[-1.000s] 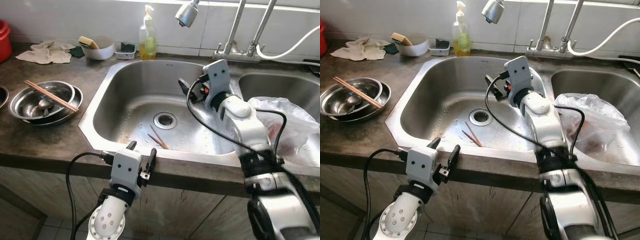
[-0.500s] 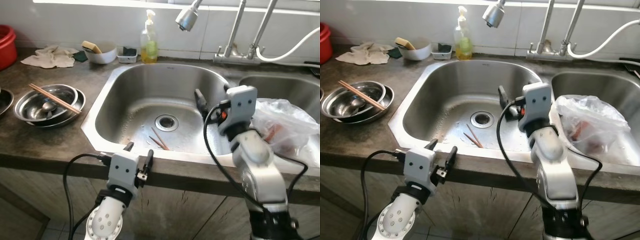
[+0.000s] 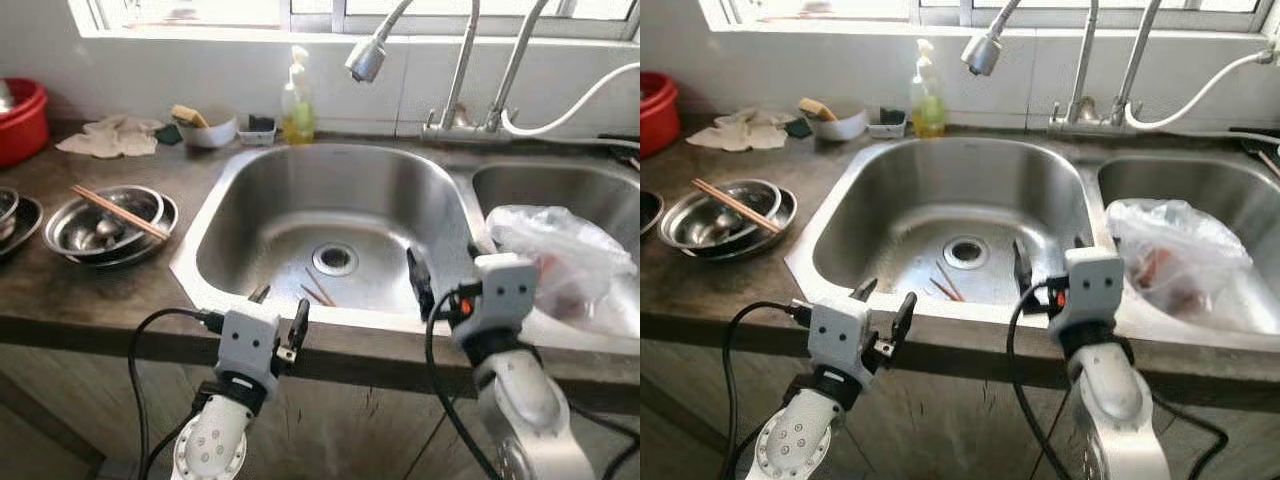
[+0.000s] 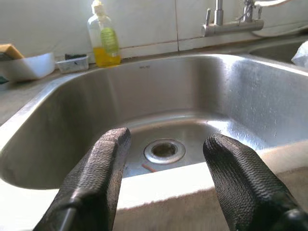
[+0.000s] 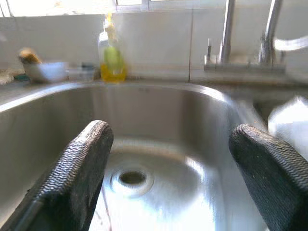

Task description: Kitchen organization

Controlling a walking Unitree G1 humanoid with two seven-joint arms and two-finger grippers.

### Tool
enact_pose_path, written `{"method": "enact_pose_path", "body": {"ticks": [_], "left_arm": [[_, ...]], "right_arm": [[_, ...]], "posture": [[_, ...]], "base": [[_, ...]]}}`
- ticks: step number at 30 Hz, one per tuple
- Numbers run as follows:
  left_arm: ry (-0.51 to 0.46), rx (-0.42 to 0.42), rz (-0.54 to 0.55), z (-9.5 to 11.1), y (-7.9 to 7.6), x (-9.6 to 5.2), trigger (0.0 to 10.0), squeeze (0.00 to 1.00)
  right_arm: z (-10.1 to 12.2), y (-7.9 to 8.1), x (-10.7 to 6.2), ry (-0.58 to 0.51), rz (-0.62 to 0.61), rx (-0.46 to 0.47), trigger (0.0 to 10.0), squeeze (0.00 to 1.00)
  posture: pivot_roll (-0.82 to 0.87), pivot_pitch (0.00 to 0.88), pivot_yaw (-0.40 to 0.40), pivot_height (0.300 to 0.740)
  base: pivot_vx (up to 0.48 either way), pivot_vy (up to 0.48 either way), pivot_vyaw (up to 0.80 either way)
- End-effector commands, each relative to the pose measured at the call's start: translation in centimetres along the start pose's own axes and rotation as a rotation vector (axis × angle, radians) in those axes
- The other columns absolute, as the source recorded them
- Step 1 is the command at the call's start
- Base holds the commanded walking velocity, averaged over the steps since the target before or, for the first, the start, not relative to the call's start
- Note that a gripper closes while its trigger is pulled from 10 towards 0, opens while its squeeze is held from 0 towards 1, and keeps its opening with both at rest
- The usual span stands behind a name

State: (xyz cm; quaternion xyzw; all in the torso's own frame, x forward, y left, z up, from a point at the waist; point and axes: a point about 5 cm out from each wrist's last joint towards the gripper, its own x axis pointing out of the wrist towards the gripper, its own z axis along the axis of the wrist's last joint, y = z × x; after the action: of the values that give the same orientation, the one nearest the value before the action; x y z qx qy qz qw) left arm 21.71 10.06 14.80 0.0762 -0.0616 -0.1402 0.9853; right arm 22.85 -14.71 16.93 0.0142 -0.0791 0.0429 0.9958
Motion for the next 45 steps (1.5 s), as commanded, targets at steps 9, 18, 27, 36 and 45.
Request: {"method": "enact_pose_path", "body": {"ticks": [9, 18, 27, 36, 45], "left_arm": [[-0.008, -0.003, 0.003, 0.1, -0.1, -0.3, 10.0, 0.00], [0.001, 0.004, -0.001, -0.1, -0.2, -0.3, 10.0, 0.00], [0.027, -0.003, -0.015, -0.6, -0.7, -0.4, 10.0, 0.00], [0.036, 0.001, -0.013, -0.6, -0.8, -0.4, 10.0, 0.00], [0.041, -0.001, -0.013, -0.7, -1.0, -0.5, 10.0, 0.00]], "right_arm": [[0.1, 1.2, -0.7, -0.002, 0.009, -0.003, 10.0, 0.00], [0.3, 1.3, -0.1, -0.016, 0.001, -0.002, 10.0, 0.00], [0.1, 1.9, -0.1, 0.000, 0.012, 0.022, 10.0, 0.00], [-0.1, 2.3, -0.1, 0.016, 0.028, 0.016, 10.0, 0.00], [-0.3, 2.3, -0.2, 0.034, 0.026, 0.024, 10.0, 0.00]], "posture": [[0.12, 0.002, -0.014, 0.740], [0.13, 0.014, -0.010, 0.740], [0.13, 0.024, -0.014, 0.740], [0.13, 0.036, -0.015, 0.740], [0.12, 0.043, -0.017, 0.740]], "base": [[0.000, 0.000, 0.47], [0.000, 0.000, 0.80], [-0.340, 0.000, 0.80], [-0.421, 0.000, 0.64], [-0.417, 0.000, 0.00]]}}
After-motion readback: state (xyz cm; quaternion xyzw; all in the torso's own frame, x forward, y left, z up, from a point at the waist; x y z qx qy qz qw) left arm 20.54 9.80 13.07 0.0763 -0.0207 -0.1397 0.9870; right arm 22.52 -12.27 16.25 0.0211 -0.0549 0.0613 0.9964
